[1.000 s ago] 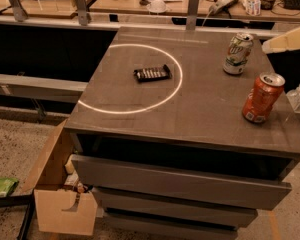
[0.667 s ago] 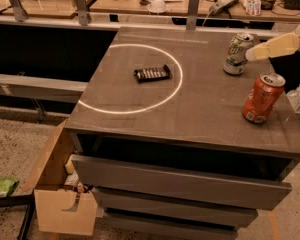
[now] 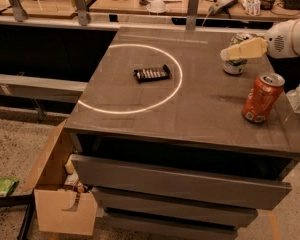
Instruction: Move 7up can near rxbar chocolate
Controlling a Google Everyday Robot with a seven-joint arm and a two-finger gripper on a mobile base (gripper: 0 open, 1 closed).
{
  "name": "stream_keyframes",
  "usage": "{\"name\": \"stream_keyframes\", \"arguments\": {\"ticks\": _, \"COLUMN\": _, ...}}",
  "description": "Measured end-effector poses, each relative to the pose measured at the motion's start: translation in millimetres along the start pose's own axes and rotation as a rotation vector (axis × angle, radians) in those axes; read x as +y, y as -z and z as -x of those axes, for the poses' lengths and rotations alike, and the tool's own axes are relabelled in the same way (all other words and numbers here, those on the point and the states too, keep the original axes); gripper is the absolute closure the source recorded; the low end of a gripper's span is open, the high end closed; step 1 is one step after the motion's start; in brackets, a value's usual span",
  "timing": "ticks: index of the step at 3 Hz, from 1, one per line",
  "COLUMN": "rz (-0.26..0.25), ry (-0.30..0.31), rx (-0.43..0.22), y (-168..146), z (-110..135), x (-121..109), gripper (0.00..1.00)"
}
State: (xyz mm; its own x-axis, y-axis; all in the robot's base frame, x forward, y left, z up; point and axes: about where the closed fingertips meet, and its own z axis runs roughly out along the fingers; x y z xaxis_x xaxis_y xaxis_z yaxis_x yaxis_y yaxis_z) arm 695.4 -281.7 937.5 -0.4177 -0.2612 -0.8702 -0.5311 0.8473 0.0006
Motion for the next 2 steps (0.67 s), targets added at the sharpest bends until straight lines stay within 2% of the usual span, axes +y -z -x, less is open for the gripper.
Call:
{"name": "stream_keyframes", "arguments": {"ticks": 1, "rz": -0.007, "ry": 0.021, "rx": -0.028, "y": -26.9, "z": 3.1, "x": -2.6, "gripper": 0.0}}
{"name": "stream_keyframes", "arguments": {"ticks": 2, "rz": -0.01, "ry": 0.037, "rx": -0.03, "y": -49.0, "z": 0.8, "x": -9.4, "gripper": 0.18}}
